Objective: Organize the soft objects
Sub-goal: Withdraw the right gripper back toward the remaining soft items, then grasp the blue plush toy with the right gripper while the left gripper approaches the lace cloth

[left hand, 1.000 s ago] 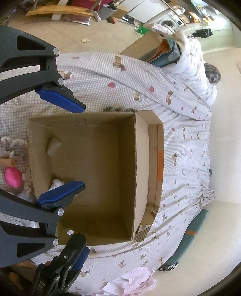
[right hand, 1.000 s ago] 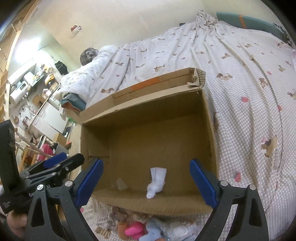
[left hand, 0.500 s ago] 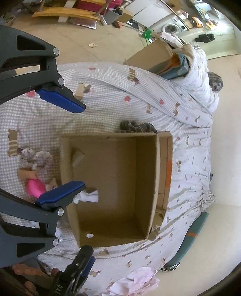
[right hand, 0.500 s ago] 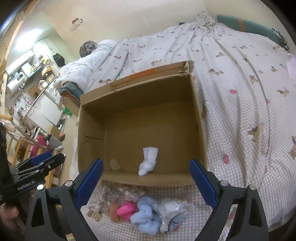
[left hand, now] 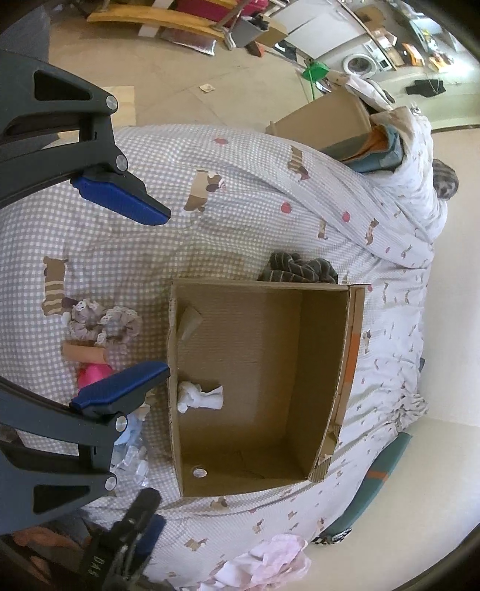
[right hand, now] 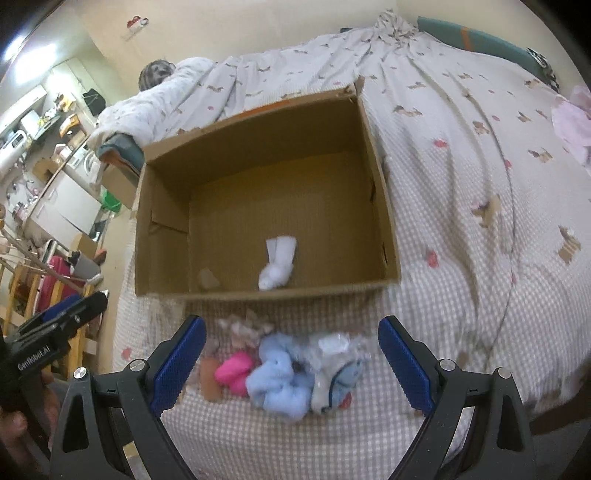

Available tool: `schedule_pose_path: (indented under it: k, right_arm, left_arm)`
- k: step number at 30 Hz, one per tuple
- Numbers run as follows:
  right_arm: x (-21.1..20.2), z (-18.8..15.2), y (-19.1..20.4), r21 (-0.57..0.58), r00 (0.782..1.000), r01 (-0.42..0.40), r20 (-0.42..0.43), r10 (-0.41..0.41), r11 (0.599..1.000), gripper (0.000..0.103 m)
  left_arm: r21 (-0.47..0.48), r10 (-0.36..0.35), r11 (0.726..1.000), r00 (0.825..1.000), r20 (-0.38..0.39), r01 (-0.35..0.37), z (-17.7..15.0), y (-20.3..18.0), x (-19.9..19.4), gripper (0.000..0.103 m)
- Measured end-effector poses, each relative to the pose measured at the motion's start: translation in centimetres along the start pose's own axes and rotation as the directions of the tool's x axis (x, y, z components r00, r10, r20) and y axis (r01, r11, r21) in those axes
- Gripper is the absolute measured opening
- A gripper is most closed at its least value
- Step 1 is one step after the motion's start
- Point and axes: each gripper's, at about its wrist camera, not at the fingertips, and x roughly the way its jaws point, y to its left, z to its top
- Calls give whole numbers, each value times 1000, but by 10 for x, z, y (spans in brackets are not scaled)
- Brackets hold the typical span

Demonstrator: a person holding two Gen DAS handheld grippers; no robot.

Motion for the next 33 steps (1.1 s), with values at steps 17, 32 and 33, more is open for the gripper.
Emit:
schedule_pose_path:
  k: [17,32,33]
  right_arm:
    - [6,-23,-5,12,990,138,-43,-137,990,100]
    - [36,-28,-68,284,981,16,-190,40,959,94]
    - [41,-29,-70,296,977,13,-207,52,955,89]
  left_arm:
    - [-40,17,999,1000,-24,-18,-23,9,13,74]
    - [-128,36,991,998,-56,-43,-20,30,25,74]
    - [-131,34,991,998,-57,-41,-19,30,25,74]
